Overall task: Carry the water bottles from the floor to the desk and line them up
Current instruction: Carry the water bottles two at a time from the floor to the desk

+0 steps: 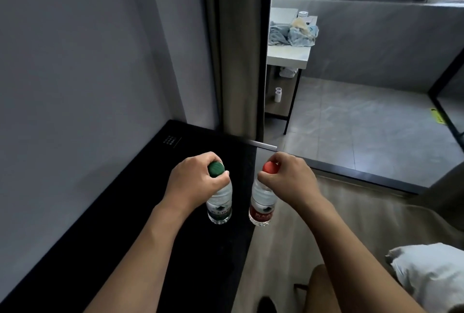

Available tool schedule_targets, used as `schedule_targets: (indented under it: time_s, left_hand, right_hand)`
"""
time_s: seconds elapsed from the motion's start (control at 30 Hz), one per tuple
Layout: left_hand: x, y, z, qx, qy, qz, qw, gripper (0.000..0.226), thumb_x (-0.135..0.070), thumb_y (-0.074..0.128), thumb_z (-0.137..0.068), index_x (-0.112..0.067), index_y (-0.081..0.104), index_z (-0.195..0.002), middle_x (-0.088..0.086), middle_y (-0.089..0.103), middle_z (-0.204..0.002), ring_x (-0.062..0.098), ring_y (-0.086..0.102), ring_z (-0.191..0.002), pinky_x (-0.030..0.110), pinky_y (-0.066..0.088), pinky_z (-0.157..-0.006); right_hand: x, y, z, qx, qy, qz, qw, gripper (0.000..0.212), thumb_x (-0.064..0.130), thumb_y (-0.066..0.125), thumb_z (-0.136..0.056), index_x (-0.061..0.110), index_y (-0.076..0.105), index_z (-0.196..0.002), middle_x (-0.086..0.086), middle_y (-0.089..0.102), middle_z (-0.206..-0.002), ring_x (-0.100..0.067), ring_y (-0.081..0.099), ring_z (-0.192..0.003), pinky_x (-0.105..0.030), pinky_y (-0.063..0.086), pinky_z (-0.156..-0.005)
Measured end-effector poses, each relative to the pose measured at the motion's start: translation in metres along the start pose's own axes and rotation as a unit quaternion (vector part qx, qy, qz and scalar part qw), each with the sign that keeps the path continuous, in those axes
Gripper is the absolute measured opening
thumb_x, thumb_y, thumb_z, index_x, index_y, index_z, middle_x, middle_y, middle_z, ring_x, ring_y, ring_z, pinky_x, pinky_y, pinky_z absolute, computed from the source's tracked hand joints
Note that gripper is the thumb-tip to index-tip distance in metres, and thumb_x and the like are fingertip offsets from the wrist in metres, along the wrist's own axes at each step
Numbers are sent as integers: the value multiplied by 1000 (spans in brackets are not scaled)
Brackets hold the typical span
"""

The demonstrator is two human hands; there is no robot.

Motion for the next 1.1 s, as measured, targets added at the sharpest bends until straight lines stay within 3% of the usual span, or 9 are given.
schedule_targets:
  time_s: [0.3,0.6,0.9,1.1]
  left_hand:
    - [-10,46,-93,5,-6,-8,1000,18,-45,69,-74,-28,63,-78,-10,63,-69,11,60,-70,32,52,-68]
    - [-29,96,-214,25,-41,-20,999,18,-45,70,-73,-29,62,-78,-11,63,-67,7,60,-68,28,49,-65]
    - [-13,107,-275,-6,-62,6,998,19,-46,69,-73,-29,61,-78,-11,61,-65,8,58,-65,27,46,-60]
    - [17,100,-302,-29,-76,10,997,20,-46,67,-73,-28,60,-76,-10,62,-65,7,58,-64,29,48,-60]
  right_hand:
    - [-35,5,-95,6,-5,-16,1000,21,47,63,-64,34,53,-77,15,53,-71,-13,54,-74,-27,38,-62]
    - [-76,12,-225,42,-24,11,999,28,45,64,-67,27,60,-88,8,61,-82,-20,59,-81,-30,45,-68]
    - [-61,27,-307,66,-55,9,996,26,42,66,-69,28,63,-90,8,64,-85,-19,60,-83,-32,51,-72]
    - [-35,53,-341,95,-85,12,992,20,41,65,-69,29,61,-84,12,60,-79,-16,60,-78,-29,48,-66]
Point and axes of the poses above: each hand's wrist, its own z-axis away from the middle knuckle, its own y-axis out of the palm, x = y × z, the point moved 2 cm from there along -z, towards the middle knuckle
